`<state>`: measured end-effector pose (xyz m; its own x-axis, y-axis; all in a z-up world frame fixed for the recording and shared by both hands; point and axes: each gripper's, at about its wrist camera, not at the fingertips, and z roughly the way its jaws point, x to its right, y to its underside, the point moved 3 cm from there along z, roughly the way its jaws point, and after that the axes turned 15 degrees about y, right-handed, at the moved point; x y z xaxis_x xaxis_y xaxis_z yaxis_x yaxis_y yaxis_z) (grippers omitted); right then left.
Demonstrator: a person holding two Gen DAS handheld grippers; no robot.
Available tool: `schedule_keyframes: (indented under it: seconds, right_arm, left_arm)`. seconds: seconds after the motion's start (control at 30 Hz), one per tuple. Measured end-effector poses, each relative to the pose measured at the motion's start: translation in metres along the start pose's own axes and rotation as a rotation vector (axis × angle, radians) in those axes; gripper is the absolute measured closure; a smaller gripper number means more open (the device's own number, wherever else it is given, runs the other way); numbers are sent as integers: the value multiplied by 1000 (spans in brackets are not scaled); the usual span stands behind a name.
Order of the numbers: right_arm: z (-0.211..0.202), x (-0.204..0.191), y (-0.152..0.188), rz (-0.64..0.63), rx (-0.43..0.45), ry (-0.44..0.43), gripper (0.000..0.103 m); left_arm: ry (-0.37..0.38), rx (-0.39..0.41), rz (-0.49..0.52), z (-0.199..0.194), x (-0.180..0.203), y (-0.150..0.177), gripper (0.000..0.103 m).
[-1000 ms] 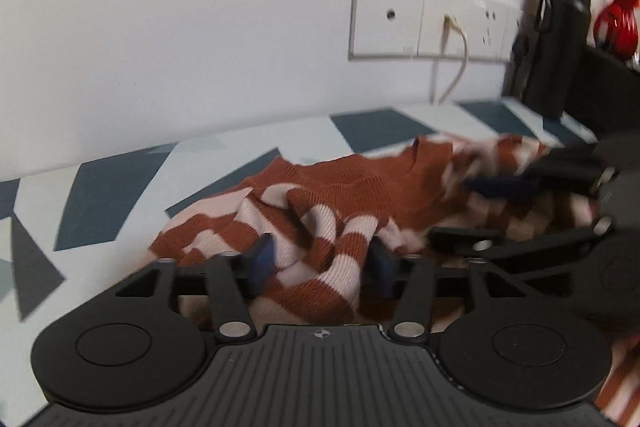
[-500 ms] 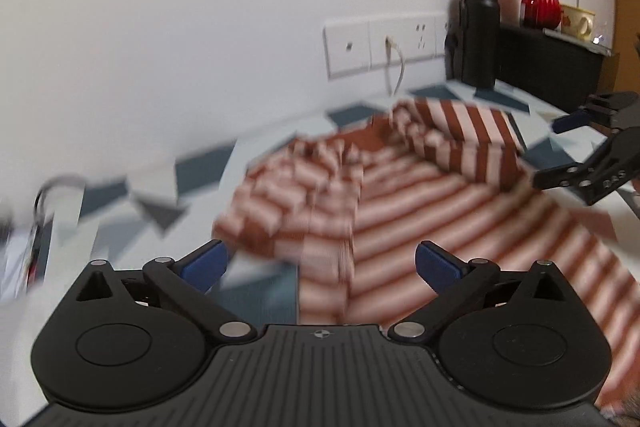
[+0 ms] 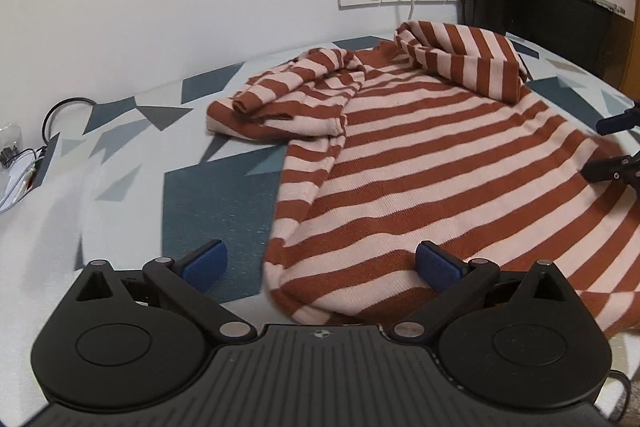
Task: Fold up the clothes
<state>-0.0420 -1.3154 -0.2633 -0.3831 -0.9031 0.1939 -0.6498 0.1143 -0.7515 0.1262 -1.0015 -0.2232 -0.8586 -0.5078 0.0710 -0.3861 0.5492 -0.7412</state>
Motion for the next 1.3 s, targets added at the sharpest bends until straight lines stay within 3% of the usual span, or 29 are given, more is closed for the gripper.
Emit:
schedule_keyframes:
  seconds: [0.17,0.27,0.57,0.63,0.8,1.3]
  right_arm:
    - [4,-5,-4,-32,42,3,1]
    - [8,-5,-5,-9,34,-15,1]
    - [13,-1,-3,47,12,-39,1]
    - [14,-2,-4,49,11,-36,1]
    - [15,-2,-4,53,11,-34,1]
    - [16,-2,-5,54,10,-27,1]
  left_arm:
    - [23,27,-26,9,-6,2,1]
    - [84,25,-111,11,-18,3,1]
    - [69,53,-118,9,-17,7,1]
    - [26,59,-135,8,-17,8,1]
    - [71,52,-112,8,-17,8,1]
    - [14,68,-150,5,-19,10,1]
